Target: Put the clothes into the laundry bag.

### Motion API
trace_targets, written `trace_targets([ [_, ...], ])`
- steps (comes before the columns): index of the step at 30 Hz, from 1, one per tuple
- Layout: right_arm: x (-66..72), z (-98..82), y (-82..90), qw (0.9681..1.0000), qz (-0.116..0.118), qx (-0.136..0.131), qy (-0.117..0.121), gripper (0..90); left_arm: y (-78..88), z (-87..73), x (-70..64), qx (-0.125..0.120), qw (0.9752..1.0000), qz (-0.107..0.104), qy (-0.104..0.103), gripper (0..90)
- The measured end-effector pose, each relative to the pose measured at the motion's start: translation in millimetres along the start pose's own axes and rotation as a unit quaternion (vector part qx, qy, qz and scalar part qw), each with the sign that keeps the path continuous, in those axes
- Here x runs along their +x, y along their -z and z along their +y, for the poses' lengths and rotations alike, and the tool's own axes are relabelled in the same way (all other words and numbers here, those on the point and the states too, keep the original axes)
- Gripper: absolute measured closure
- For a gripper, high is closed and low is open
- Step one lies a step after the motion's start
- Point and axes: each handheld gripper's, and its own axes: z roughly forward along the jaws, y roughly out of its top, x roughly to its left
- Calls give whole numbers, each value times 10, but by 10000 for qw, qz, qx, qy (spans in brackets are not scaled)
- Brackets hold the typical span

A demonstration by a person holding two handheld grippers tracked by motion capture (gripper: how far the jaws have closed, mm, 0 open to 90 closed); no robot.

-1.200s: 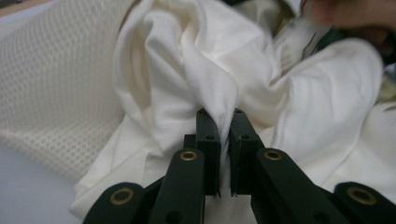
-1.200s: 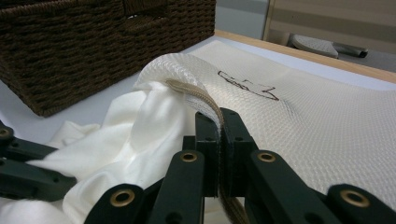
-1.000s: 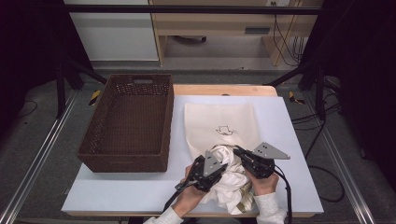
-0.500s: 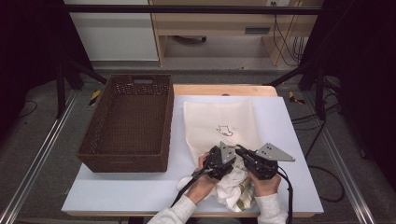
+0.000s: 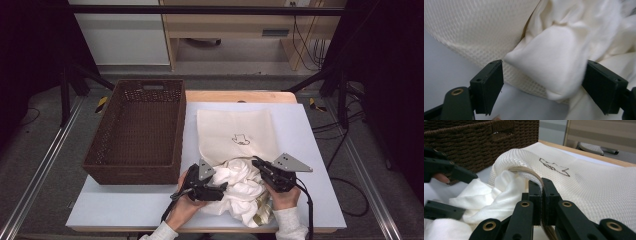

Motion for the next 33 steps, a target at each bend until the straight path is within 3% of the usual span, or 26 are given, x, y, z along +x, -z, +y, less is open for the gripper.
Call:
trace_targets([
  [1, 0, -5, -5, 10000, 7, 3, -6, 871, -63, -12, 10, 46, 9999, -123, 38, 195],
  [2, -1, -7, -10, 10000, 21, 4, 1, 871, -102, -25, 16, -4, 9994, -352, 77, 272],
  [3, 4, -7, -14, 10000, 15, 13, -6, 871, -101, -34, 2, -139, 9989, -437, 103, 377],
  [6, 0, -13, -11, 10000, 4, 7, 15, 871, -8, -26, -121, -477, 9986, -209, -127, 621],
  [9, -8, -11, -21, 9999, 55, 2, -87, 871, 94, 49, -199, -602, 9975, -243, -269, 726],
  [12, -10, -6, -13, 9999, 98, -57, -77, 872, 134, 115, -292, -750, 9959, -400, -309, 739],
  [14, -8, -2, -38, 9998, 128, -59, -148, 872, 94, 193, -380, -729, 9952, -348, -553, 741],
  [18, -4, 7, -18, 9998, 116, -135, -116, 872, -32, 356, -486, -663, 9955, -309, -604, 740],
  [21, -20, 24, 14, 9995, 161, -217, -182, 872, -184, 457, -521, -542, 9964, -125, -642, 738],
  [24, -18, 35, 48, 9994, 192, -229, -165, 872, -362, 522, -471, -382, 9958, 223, -796, 722],
  [26, -13, 36, 72, 9995, 164, -231, -121, 873, -469, 544, -376, -323, 9969, 311, -651, 688],
  [28, -19, 35, 93, 9996, 135, -223, -129, 872, -512, 544, -270, -250, 9983, 240, -477, 626],
  [30, -30, 27, 92, 9996, 135, -190, -131, 872, -500, 523, -222, -274, 9991, 118, -317, 585],
  [33, -28, 16, 65, 9998, 94, -109, -120, 872, -385, 460, -219, -307, 9990, 72, -311, 500],
])
